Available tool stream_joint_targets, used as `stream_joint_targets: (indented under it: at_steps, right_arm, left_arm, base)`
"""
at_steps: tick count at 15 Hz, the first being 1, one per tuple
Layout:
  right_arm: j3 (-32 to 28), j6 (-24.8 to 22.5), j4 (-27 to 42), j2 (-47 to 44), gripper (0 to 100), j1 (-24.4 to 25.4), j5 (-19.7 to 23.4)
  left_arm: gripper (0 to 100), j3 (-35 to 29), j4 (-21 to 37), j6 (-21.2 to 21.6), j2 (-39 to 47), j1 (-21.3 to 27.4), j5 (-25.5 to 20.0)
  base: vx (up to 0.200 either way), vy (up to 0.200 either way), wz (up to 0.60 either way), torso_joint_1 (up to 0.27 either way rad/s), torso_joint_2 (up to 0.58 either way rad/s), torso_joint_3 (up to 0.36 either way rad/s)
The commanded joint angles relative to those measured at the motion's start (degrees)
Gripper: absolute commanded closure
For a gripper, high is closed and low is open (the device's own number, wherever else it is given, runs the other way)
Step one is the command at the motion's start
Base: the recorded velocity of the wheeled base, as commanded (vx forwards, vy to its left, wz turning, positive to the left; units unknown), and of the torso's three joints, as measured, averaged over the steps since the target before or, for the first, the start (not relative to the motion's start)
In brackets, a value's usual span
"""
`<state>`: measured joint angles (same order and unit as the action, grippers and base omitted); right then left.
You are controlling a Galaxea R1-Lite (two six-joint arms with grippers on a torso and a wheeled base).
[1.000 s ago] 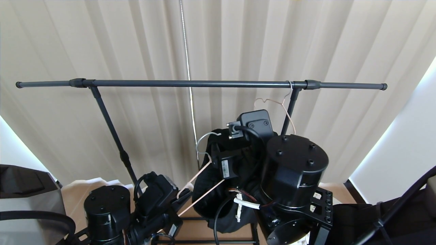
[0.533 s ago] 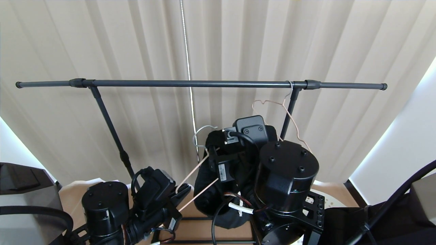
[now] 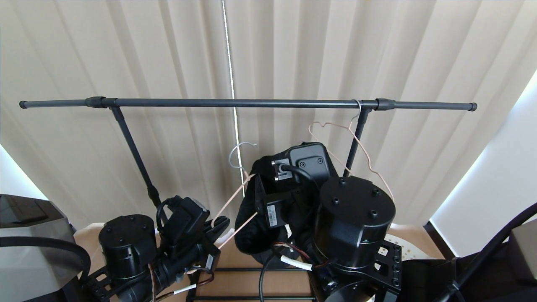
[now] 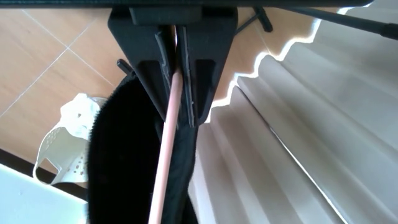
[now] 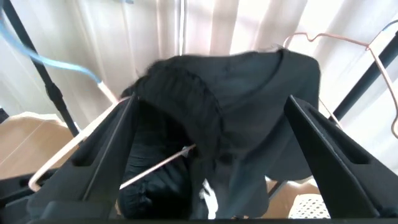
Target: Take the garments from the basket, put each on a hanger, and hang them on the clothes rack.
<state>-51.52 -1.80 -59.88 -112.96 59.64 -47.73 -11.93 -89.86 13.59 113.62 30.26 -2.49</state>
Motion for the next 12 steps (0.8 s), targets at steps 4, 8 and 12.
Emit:
stream_joint_targets:
  at_steps: [4,8,12]
  right_arm:
    - [1.7,-0.4,0.6,4.5,0,0.4,0.6]
    - [13.6,-12.3,2.4,18.5,0,-9.4,21.2]
    - [9.9,-21.5,30.8,30.3,0,-25.8,52.3]
  left_arm:
    - [100,0.2,-0.1,-0.3,-0.1,-0.8,-0.1]
    - [100,2.2,-0.1,0.2,-0.7,-1.4,-1.7]
    - [100,6.7,-0.1,3.4,-3.1,-2.8,-9.6]
  base:
    - [0.000,0.000,0.00,0.000,0.00,0.000]
    - [0.000,0.000,0.00,0.000,0.00,0.000]
    - [0.000,0.000,0.00,0.000,0.00,0.000]
